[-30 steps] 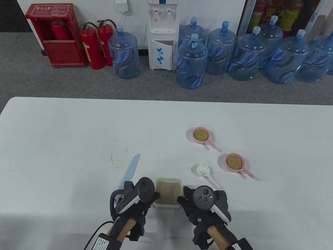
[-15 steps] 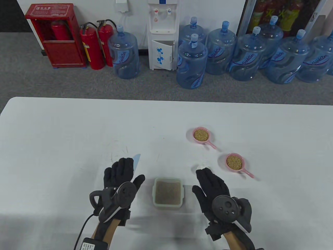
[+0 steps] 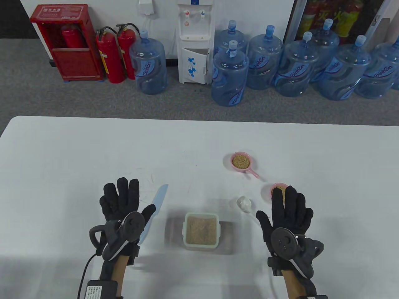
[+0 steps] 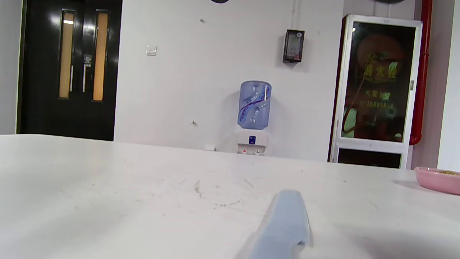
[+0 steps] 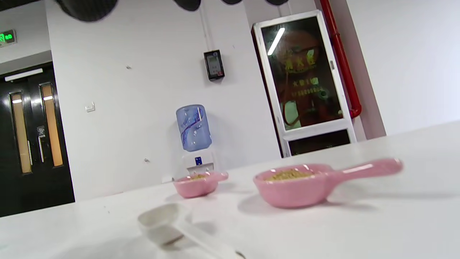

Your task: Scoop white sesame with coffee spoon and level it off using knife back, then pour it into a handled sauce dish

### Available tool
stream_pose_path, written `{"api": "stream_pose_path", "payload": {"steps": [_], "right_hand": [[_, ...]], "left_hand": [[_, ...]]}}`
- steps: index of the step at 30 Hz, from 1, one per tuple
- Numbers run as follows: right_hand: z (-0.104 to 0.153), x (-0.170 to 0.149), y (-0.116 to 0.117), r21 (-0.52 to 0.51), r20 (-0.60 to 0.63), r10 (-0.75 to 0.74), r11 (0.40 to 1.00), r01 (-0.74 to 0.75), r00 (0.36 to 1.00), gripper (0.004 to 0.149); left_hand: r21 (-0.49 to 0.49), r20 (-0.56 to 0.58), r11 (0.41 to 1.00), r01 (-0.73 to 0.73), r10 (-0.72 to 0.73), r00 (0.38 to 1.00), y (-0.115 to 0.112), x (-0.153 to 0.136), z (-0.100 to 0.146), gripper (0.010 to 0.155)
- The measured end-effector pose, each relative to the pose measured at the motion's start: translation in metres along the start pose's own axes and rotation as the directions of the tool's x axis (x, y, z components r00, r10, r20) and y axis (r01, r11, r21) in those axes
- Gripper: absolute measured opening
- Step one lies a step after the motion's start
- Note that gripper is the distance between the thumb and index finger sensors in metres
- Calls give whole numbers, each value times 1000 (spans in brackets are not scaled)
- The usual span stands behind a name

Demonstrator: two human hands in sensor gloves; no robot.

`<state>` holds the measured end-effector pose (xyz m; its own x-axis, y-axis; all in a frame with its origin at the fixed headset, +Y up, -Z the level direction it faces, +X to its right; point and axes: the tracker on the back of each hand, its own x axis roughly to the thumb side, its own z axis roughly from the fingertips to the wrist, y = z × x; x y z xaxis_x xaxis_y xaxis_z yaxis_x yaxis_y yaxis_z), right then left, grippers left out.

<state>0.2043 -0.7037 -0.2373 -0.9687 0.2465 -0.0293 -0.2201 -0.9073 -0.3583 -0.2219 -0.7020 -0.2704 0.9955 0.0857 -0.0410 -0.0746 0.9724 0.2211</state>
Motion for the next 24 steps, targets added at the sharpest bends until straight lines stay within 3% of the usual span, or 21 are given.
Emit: {"api": "stream_pose_path", "payload": {"steps": [24], "right_hand": [[-1,8,3,49,34,49,998,-50,998,80]], "left_hand": [[-35,-13,999,9,-10,1000,-2,-2,-2,84]]}}
